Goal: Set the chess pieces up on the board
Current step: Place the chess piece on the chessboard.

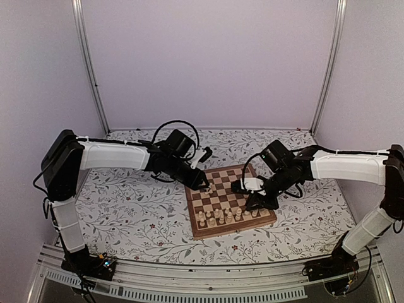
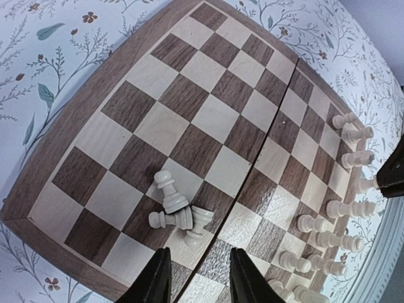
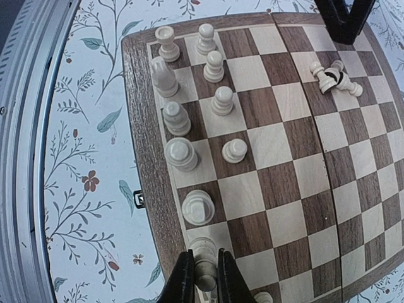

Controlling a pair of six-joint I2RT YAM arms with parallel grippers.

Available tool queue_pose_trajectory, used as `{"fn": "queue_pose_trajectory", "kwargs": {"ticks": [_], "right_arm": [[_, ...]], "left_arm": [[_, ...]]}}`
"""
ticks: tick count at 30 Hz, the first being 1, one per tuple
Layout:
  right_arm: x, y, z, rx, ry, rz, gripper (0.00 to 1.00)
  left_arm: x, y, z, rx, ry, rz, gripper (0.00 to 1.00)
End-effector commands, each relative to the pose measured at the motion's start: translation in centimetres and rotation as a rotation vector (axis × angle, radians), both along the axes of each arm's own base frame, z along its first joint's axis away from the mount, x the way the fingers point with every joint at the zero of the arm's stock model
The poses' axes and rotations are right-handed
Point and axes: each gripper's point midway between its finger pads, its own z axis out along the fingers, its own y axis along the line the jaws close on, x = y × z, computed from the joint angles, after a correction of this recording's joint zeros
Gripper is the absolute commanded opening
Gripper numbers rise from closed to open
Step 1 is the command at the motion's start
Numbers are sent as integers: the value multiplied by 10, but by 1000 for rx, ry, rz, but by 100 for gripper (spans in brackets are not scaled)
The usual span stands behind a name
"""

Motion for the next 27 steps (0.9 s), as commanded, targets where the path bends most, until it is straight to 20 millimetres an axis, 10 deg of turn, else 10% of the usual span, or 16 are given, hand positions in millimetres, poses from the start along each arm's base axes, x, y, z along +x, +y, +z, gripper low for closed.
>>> {"fn": "queue_pose_trajectory", "kwargs": {"ticks": [1,27], "right_arm": [[-7,0,-13,-27,15,22,9],[0,2,-29,-75,-5,-9,21]], "left_arm": [[9,5,10,-7,-27,12,34],[8,8,9,-14,-24,19,34]]}}
